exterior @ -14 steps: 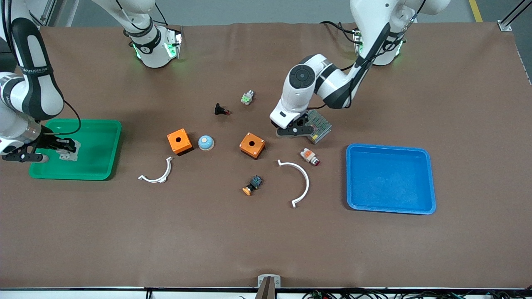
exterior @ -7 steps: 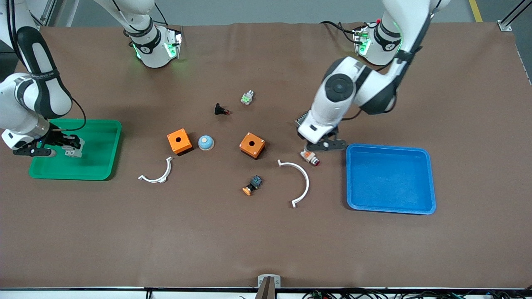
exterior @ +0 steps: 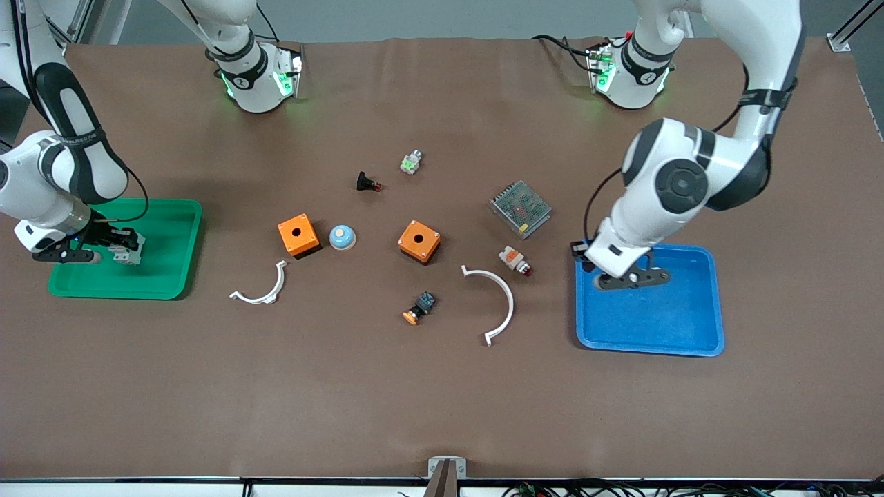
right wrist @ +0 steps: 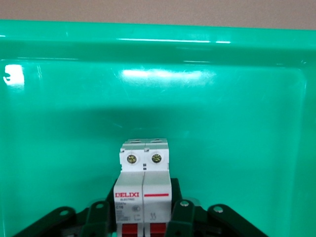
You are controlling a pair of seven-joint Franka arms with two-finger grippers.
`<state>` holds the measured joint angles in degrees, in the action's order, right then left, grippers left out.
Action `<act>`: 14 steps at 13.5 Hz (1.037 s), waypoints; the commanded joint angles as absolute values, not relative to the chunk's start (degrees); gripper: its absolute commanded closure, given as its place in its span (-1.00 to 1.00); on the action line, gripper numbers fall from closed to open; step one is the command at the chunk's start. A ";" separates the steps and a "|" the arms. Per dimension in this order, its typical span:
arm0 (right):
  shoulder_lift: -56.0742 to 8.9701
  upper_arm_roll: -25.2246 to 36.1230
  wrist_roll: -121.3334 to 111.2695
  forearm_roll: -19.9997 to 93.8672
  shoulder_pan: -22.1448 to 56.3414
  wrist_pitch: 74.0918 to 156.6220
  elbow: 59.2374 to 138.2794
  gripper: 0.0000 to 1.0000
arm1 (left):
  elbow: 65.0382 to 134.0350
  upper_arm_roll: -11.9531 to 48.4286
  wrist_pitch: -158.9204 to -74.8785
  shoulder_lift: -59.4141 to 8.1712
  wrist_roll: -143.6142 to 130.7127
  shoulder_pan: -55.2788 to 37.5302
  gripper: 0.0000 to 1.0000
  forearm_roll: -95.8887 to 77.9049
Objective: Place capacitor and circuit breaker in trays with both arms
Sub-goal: 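Lower the capacitor into the blue tray while the right gripper releases the breaker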
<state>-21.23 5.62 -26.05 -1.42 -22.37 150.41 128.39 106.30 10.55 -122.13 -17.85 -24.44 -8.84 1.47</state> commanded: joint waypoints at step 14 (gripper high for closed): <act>-14.34 4.04 -5.75 -1.85 -4.68 106.54 101.08 -1.00 | 94.39 10.81 -121.73 -36.21 -19.25 3.25 0.73 9.67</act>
<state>-16.88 3.80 -11.07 -1.46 -7.39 109.33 101.02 95.33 10.26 -122.24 -35.09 -19.49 2.28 8.44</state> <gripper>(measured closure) 0.000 0.656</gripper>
